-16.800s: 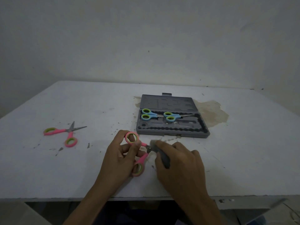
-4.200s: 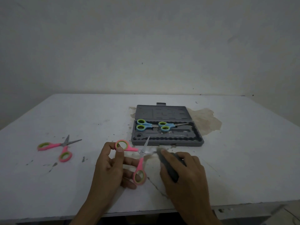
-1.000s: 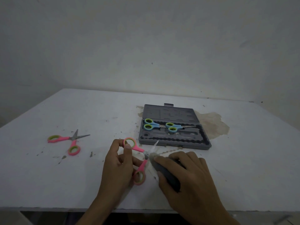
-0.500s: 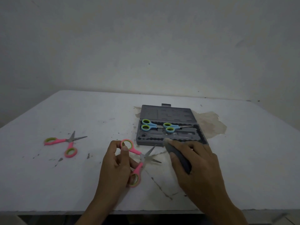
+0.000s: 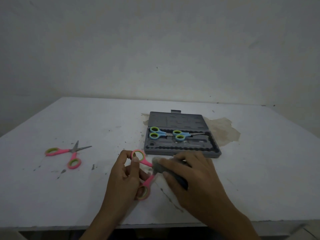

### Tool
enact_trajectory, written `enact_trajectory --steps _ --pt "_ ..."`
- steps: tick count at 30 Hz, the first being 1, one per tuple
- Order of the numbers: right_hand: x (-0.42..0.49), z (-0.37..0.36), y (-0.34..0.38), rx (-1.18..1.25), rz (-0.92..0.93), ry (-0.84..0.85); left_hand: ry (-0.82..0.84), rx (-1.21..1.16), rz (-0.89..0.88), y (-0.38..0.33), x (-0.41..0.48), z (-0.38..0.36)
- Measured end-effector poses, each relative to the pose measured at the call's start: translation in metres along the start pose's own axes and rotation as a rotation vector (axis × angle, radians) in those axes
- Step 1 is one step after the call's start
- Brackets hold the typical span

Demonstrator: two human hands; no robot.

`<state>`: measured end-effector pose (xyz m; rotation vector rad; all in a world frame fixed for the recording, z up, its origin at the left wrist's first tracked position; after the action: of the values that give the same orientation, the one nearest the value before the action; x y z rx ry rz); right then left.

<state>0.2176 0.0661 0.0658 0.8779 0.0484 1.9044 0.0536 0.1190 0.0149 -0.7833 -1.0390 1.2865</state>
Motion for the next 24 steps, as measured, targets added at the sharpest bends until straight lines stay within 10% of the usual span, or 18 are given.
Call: enact_trajectory --steps 11,24 --pt "-0.014 0.027 -0.067 0.283 -0.266 -0.06 -0.012 -0.018 0.003 0.001 0.0 0.001" --pt "-0.023 -0.002 -0.075 -0.102 -0.346 0.049 0.006 0.044 -0.043 -0.005 -0.004 -0.001"
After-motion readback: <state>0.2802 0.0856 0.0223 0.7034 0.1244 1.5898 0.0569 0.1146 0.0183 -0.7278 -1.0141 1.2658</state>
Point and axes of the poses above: each hand's wrist, its own x-axis towards the middle knuckle, its own z-axis out of the back of the hand, y = z × x, the point moved 7 cm from there along x, towards the middle knuckle, and after that the axes turned 15 degrees about x, right-handed, at the moved point
